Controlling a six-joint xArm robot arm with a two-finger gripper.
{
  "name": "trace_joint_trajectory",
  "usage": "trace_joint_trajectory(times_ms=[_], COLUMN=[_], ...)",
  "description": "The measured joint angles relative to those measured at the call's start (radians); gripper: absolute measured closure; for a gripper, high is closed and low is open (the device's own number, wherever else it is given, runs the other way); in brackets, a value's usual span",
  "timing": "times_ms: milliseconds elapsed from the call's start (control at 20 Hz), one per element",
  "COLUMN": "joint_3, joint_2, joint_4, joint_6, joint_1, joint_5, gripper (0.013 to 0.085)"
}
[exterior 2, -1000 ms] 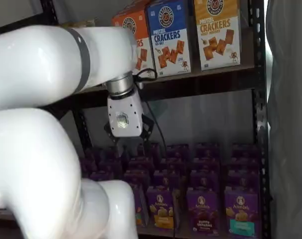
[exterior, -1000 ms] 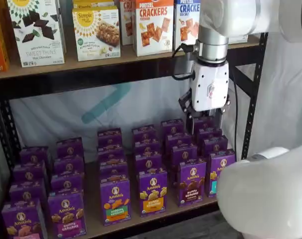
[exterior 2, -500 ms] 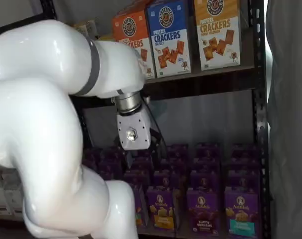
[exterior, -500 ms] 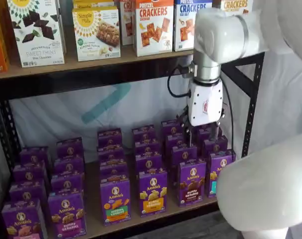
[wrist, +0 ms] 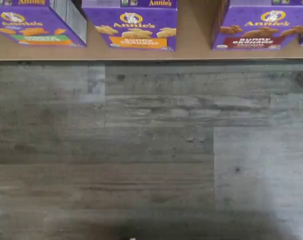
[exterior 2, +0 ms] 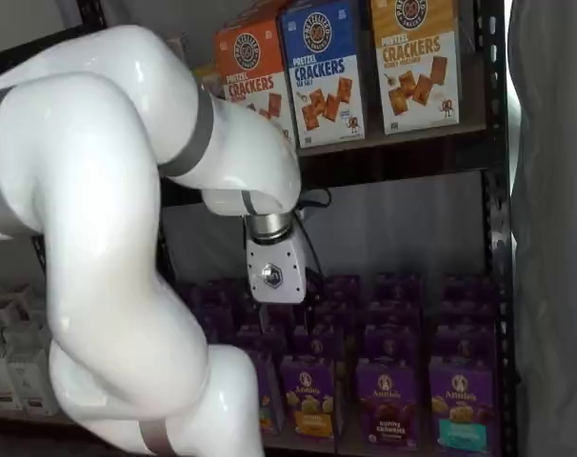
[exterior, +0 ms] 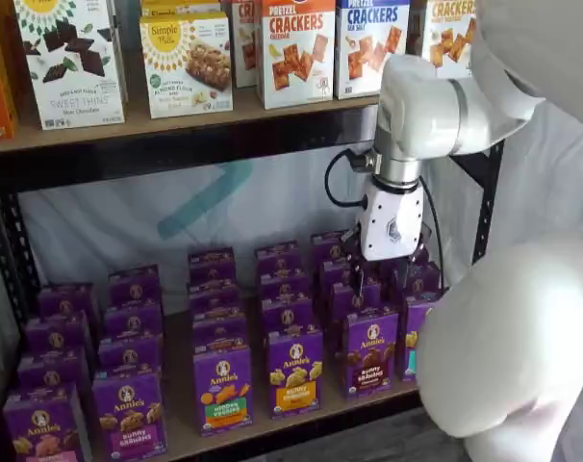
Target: Pick up the purple box with a brown patch in the center, on the bottom shelf, the fifth box from the left
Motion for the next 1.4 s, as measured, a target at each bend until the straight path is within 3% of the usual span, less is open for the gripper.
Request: trace_joint_trajectory(times_ms=[300,650,1100,1200,1400], joint_3=[-0.03,-0.08,-0.185,-0.218,-0.284], joint_2=[0.177,0.452,0.743,0.812,0.906], joint_4=[-0.009,-0.031,-0.064,-0.091,-0.116], joint_6=[-0.045,-0.083,-0.081,-0.062,-0.042], joint_1=[-0.045,-0.092,-0.115,-0.121,-0.126], joint_5=[-0.124,-0.363,-0.555,-0.606,-0.638], gripper=[0.013,0.013,0.013,0.013,0.013])
